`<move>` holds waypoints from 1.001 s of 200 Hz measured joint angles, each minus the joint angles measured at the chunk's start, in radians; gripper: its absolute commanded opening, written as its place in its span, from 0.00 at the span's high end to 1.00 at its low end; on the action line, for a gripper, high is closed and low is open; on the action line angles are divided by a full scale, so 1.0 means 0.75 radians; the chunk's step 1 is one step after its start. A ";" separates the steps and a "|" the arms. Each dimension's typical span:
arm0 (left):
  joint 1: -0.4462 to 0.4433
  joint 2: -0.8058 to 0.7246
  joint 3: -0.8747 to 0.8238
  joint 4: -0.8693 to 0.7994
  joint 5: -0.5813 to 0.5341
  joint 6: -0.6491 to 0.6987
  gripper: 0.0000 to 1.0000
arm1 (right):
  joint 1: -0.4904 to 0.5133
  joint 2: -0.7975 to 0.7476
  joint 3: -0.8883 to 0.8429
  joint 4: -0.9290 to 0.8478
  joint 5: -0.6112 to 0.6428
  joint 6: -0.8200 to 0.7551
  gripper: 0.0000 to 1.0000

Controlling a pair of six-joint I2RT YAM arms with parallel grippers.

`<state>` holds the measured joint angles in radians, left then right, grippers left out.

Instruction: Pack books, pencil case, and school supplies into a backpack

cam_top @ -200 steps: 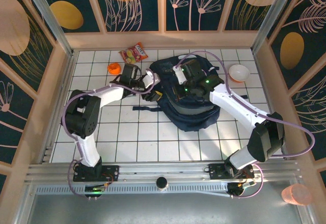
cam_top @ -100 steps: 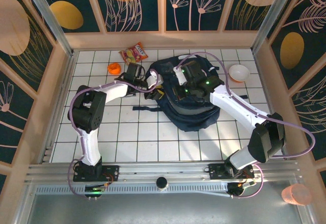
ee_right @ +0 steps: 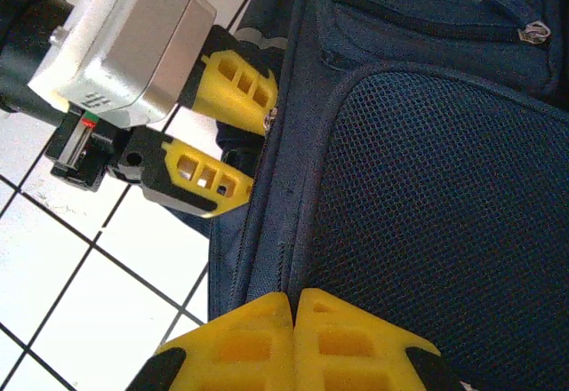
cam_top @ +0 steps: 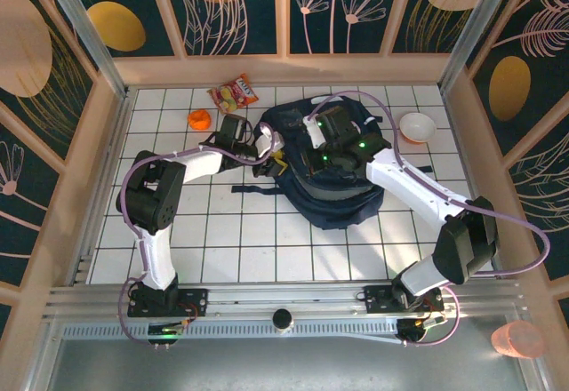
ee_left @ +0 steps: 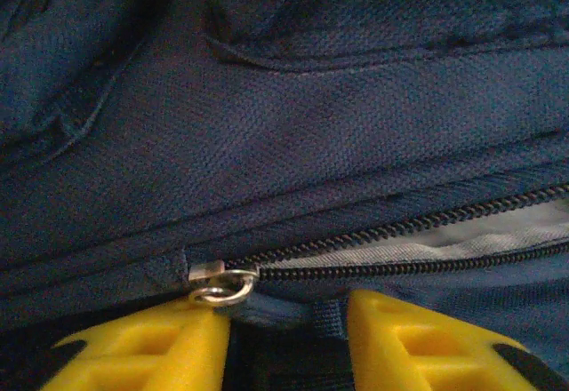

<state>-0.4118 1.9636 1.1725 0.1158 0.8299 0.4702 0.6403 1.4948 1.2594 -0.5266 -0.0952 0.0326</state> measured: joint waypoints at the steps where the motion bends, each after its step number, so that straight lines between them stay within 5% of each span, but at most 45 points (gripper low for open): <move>1: 0.000 0.000 -0.001 0.003 0.001 -0.005 0.54 | 0.000 -0.001 0.000 0.000 0.000 0.000 1.00; 35: 0.000 0.000 -0.009 0.091 -0.015 -0.119 0.73 | 0.000 -0.003 -0.003 0.001 0.001 0.000 1.00; 117: 0.000 -0.040 -0.077 0.127 -0.036 -0.159 1.00 | -0.014 -0.025 -0.046 0.008 0.024 0.035 1.00; 200: -0.001 -0.076 -0.116 0.154 -0.039 -0.191 1.00 | -0.015 -0.027 -0.085 0.045 0.011 0.103 1.00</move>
<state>-0.4122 1.9068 1.0855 0.2314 0.8009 0.3267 0.6289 1.4746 1.1957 -0.4927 -0.0872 0.1101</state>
